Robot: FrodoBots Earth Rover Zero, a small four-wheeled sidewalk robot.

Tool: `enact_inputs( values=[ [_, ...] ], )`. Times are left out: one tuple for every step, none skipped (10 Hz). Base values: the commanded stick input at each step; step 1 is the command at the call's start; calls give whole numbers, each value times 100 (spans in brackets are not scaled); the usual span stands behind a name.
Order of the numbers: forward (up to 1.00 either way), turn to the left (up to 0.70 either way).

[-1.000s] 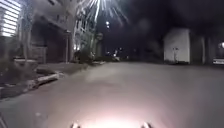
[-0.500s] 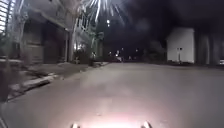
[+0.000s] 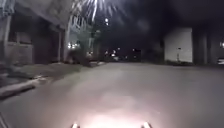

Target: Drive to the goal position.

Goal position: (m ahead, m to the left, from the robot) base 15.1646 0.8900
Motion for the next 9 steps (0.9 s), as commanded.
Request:
enact_inputs(
  values=[
    [100,0],
    [100,-9],
    [100,-17],
    [100,-26],
    [100,-35],
    [100,-22],
    [100,0],
    [100,0],
    [100,0]
  ],
)
